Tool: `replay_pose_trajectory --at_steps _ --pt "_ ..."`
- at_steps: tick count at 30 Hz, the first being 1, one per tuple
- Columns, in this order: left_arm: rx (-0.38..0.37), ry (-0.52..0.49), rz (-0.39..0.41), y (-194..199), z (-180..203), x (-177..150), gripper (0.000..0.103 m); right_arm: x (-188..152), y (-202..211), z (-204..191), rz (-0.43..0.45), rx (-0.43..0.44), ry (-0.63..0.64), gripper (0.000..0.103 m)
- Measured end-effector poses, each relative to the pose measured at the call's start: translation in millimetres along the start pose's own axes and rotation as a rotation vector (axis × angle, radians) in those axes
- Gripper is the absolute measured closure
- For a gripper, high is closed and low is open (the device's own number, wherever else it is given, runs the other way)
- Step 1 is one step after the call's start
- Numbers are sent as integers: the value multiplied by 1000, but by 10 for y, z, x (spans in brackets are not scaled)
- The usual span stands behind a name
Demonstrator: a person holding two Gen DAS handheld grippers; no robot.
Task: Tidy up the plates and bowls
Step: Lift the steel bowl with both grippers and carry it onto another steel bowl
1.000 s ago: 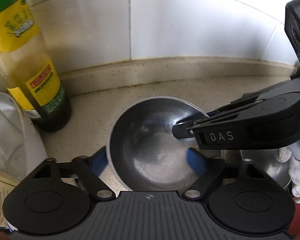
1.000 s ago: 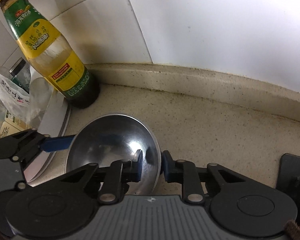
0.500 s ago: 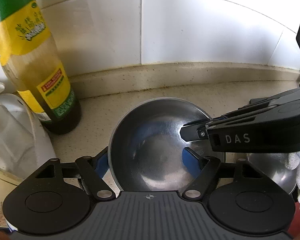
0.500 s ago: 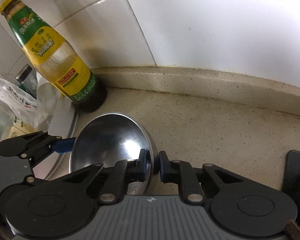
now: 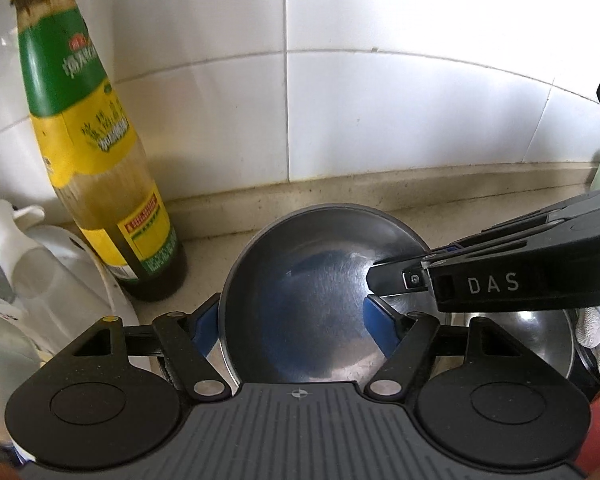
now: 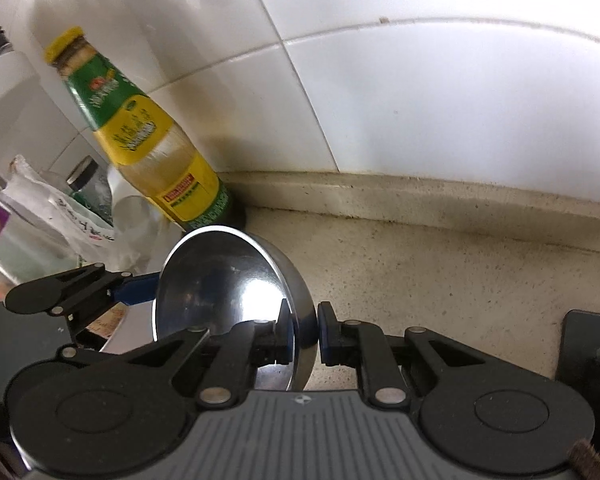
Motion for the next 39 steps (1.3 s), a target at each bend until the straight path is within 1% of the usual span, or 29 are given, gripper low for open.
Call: replay_pose_trajectory --at_steps 5,9,13,19,24,29,32,39 --pt "8 -2 43 204 10 13 23 2 181 -96 20 12 11 90" --pt "11 -6 70 423 -3 -20 23 -62 346 -203 28 23 24 90" --pt "17 -13 86 586 33 -113 23 -153 490 -322 36 24 42 90" --pt "19 -23 97 784 70 -273 22 -312 645 -487 26 29 52 90" --pt "19 -20 90 911 95 -425 22 -470 724 -596 2 37 51 89" --pt "15 -21 65 969 130 -579 21 -628 738 -655 -29 34 46 89" --pt "9 -21 44 970 152 -662 21 -712 712 -667 -53 30 37 89" --pt "-9 -6 -14 843 167 -798 21 -832 597 -625 -116 21 19 89"
Point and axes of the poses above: each gripper's, at about its wrist camera, not at the fingertips, and y roughly against the way its jaws point, z to its right, x to its top, the point moved 2 cm from there along -y, roughly the way its jaws point, and after that the axes turned 6 degrees about x, right-handed, at the moved point
